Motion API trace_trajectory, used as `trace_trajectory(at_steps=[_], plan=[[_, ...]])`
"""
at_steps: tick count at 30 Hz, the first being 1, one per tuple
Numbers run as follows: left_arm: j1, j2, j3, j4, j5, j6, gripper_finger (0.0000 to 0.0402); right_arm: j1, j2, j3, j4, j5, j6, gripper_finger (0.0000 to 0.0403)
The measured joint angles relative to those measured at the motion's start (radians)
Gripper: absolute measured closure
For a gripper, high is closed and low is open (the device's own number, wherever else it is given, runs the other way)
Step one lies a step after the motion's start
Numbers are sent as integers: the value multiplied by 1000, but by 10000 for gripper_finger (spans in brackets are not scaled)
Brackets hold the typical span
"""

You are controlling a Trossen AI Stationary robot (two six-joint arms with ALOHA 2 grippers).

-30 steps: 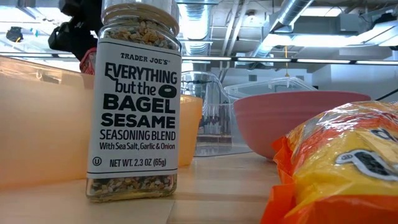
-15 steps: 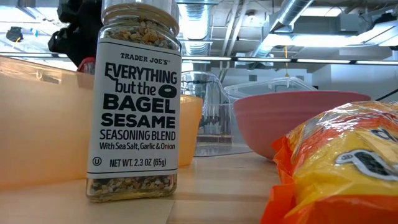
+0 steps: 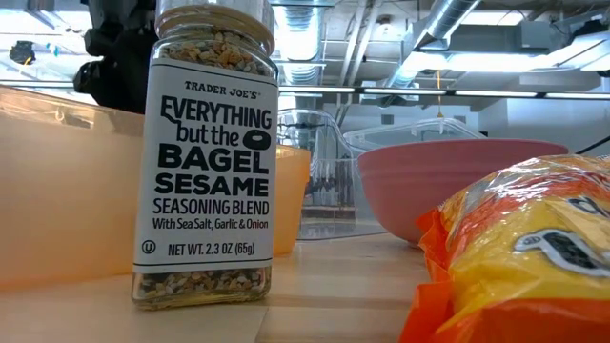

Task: Pick & Place Food Item
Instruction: Put the red seasoning can into the orange bin

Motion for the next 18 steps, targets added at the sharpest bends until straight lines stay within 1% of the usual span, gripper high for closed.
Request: trace_trajectory(at_steps=[18], plan=[[0, 10, -1, -13, -22, 1, 185, 0, 0, 0, 0, 0, 0, 97]])
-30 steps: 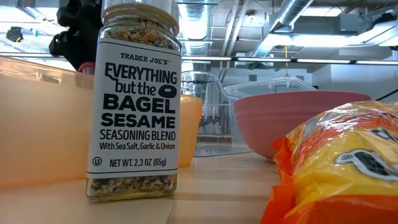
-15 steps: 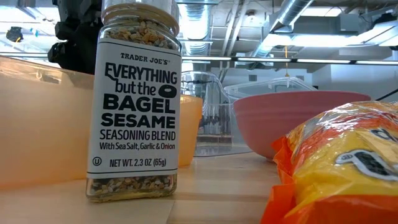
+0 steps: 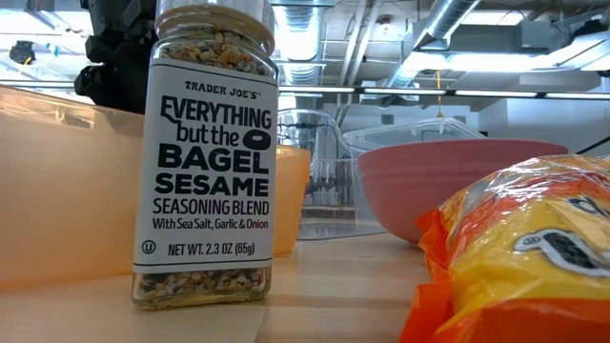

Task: Pick & Place Food Item
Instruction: Put the red seasoning can into the orange bin, then put the green noodle pack into the transparent container

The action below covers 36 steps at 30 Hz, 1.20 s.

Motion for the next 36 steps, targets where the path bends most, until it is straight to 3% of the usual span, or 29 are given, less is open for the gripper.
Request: trace_trajectory(at_steps=[9, 20, 31, 36], plan=[[0, 0, 0, 3, -3, 1, 136, 0, 0, 0, 0, 0, 0, 97], [2, -24, 1, 21, -6, -5, 141, 1, 0, 0, 0, 0, 3, 97], [5, -176, 1, 26, -60, 6, 152, 1, 0, 0, 0, -1, 3, 97], [5, -288, 1, 30, -78, 122, 156, 1, 0, 0, 0, -2, 2, 97]])
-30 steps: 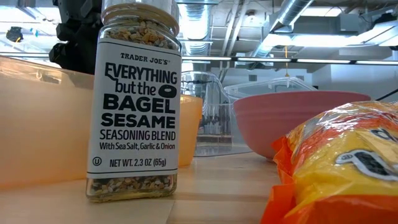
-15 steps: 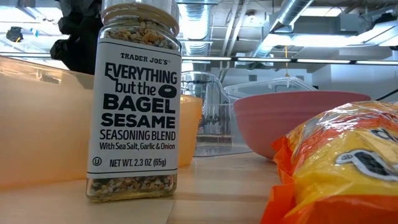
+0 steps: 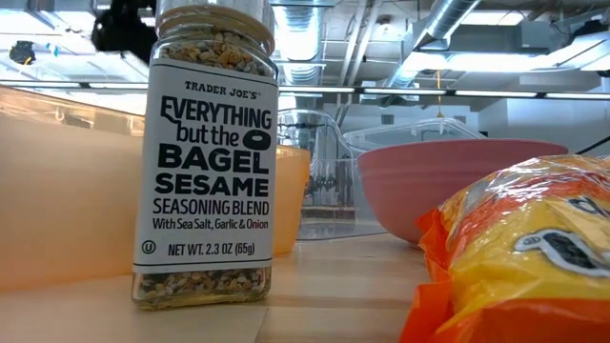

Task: Pick & Place Food Item
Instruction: Put the green noodle pack into the transparent container

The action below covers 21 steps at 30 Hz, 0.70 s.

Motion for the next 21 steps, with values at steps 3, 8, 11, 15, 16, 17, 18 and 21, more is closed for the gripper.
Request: trace_trajectory(at_steps=[3, 8, 11, 15, 16, 17, 18, 21], plan=[[0, -69, 0, 5, -3, 92, 156, 0, 0, 0, 0, 0, -2, 97], [0, -176, 0, 10, -4, 196, 157, 0, 0, 0, 0, -1, -2, 97], [0, -230, 0, 10, -4, 245, 157, 0, 0, 0, 0, -1, -1, 97], [0, -287, 0, 11, -16, 303, 157, 0, 0, 0, 0, 0, 20, 97], [0, -298, 0, 11, -16, 318, 157, 0, 0, 0, 0, 1, 27, 97], [0, -308, 0, 9, -17, 331, 157, 0, 0, 0, 0, 3, 35, 97], [0, -317, 0, 9, -18, 345, 157, 0, 0, 0, 0, 5, 44, 97], [0, -338, 0, 9, -18, 382, 157, 0, 0, 0, 0, 6, 70, 97]])
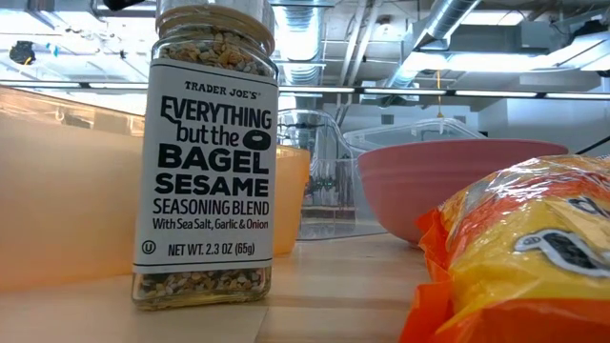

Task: Pick & Place Food Item
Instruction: Put the green noodle pack into the transparent container

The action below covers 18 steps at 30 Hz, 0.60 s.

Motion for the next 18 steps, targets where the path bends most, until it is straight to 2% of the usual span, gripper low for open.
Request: trace_trajectory(at_steps=[13, 18], plan=[[0, -17, 0, 0, 42, 213, 156, -1, 0, 0, 0, 22, 143, 97], [0, -17, 0, -58, 144, 251, 156, -1, 0, 0, 0, 22, 183, 97]])
